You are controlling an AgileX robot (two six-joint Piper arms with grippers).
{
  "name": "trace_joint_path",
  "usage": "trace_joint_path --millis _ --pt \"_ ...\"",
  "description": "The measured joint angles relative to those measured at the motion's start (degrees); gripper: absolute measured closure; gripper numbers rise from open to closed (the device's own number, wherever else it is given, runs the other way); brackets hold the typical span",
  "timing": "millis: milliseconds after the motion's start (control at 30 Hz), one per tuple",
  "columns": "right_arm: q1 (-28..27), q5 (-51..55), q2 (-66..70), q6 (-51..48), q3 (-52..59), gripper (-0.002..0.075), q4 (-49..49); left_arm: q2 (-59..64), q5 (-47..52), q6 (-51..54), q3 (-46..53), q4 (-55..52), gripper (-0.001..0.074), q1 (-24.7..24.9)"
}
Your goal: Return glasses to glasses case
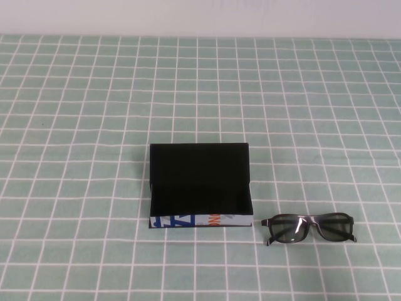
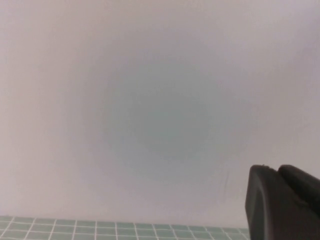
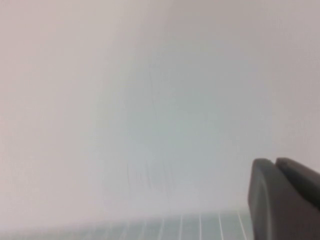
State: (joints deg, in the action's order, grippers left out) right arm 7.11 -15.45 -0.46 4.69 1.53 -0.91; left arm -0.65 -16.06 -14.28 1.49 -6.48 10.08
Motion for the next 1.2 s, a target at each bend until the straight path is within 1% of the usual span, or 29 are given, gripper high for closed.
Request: trace_joint_path --millis 100,167,367,467,567,667,800,900,1033,1133,1200 --pt "0.0 -6.1 0.0 0.0 0.0 0.0739 0.0 0.0 -1.4 -0.9 0.0 0.0 0.0737 0.0" --pt "0.0 -10.3 0.0 0.0 0.0 0.0739 0.0 0.0 -4.1 -2.1 0.0 0.0 0.0737 0.0" --pt "0.0 -25.0 0.0 0.0 0.0 0.0739 -0.1 0.0 -19.4 -11.1 0.0 0.0 0.0737 0.0" --pt "0.0 -32.2 -0.1 0.0 -0.7 0.0739 -0.3 -0.1 -19.1 -14.6 -2.1 0.0 0.0737 0.0" --pt "0.0 -32.1 -0.4 0.0 -5.6 0.0739 -1.0 -0.1 -15.7 -15.1 -7.2 0.0 0.0737 0.0" --pt "0.0 -26.6 -0.4 0.0 -13.7 0.0739 -2.6 -0.1 -13.8 -13.5 -12.9 0.0 0.0737 0.0" --pt "0.0 -14.6 1.3 0.0 -25.9 0.0739 -5.4 2.2 -13.5 -12.2 -21.5 0.0 0.0737 0.0" --pt "-0.1 -5.6 7.1 -0.1 -34.1 0.0739 -5.5 6.3 -10.7 -12.3 -28.7 -1.8 0.0737 0.0" --pt "-0.1 9.8 16.6 -0.5 -45.3 0.0739 -5.6 12.0 -2.3 -12.5 -36.8 -6.9 0.0737 0.0" --pt "-0.1 21.1 23.3 -0.6 -52.5 0.0739 -5.6 15.4 2.5 -13.7 -39.3 -7.4 0.0737 0.0" --pt "-0.1 25.2 26.4 -0.8 -55.0 0.0739 -5.5 16.9 4.1 -14.3 -39.4 -7.5 0.0737 0.0"
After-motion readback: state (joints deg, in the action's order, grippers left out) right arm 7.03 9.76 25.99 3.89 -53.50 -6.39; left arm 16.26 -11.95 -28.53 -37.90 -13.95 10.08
